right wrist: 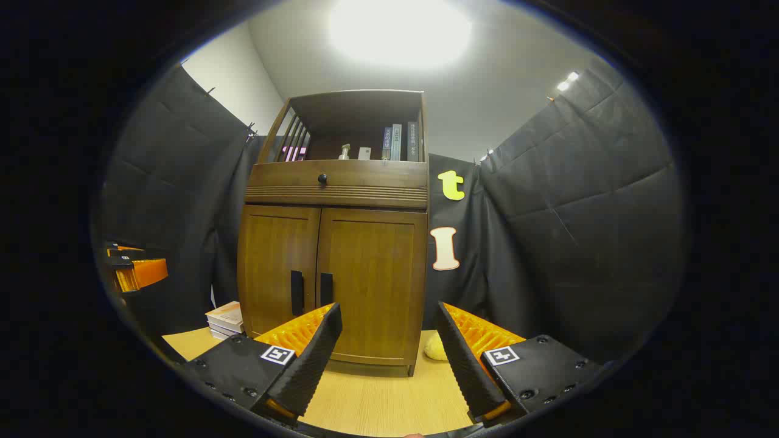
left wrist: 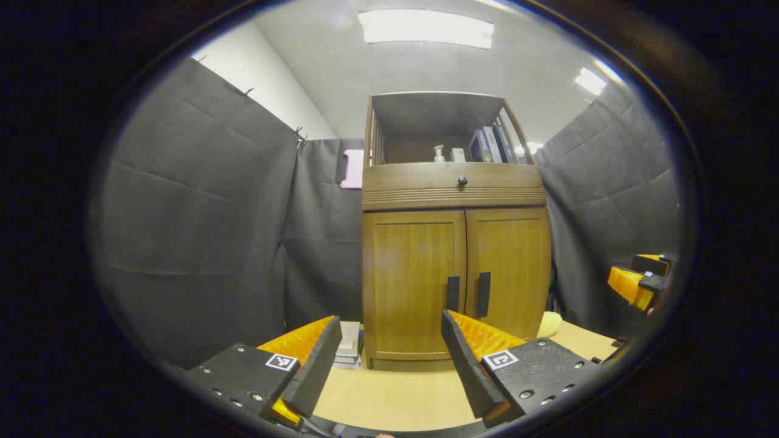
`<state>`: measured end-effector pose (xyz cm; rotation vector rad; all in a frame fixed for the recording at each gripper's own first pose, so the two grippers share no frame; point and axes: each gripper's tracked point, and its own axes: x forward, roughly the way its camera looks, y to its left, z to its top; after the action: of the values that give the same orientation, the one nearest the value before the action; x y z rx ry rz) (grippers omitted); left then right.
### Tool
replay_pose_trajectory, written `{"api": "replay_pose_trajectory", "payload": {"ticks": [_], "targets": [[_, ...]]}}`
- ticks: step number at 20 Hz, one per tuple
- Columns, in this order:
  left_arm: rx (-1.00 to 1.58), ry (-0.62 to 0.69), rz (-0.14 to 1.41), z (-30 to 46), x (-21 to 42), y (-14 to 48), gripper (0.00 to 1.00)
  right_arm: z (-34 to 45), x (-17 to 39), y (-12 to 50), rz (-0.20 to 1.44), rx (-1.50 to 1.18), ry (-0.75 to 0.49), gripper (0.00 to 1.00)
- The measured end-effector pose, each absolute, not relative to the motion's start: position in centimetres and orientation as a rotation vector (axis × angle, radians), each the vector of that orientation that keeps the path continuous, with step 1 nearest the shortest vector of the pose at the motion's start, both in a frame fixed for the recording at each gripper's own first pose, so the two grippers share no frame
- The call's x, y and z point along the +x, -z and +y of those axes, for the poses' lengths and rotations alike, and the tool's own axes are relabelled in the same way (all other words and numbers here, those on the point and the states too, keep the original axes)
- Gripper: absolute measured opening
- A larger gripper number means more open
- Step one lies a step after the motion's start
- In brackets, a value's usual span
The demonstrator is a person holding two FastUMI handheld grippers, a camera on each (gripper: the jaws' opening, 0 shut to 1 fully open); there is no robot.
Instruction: Open the right door of the double-door shoe cabinet with the right hand, and open the left door with the left hand.
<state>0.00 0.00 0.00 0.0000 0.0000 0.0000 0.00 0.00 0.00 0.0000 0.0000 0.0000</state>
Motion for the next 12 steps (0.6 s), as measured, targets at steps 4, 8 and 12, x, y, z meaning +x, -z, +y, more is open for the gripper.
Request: {"api": "replay_pose_trajectory", "payload": {"ticks": [4, 8, 12], "targets": [[0.003, -0.003, -0.01, 0.02, -0.02, -0.17, 0.96, -0.02, 0.33, -0.26, -0.001, -0.002, -0.004, 0.97], [0.008, -0.005, -0.022, 0.07, -0.04, -0.3, 0.95, -0.16, 0.52, -0.4, -0.008, 0.004, -0.002, 0.97], [0.024, -0.004, -0.036, 0.13, 0.06, -0.45, 0.95, 0.01, 0.76, -0.35, -0.009, 0.001, -0.003, 0.97]]}}
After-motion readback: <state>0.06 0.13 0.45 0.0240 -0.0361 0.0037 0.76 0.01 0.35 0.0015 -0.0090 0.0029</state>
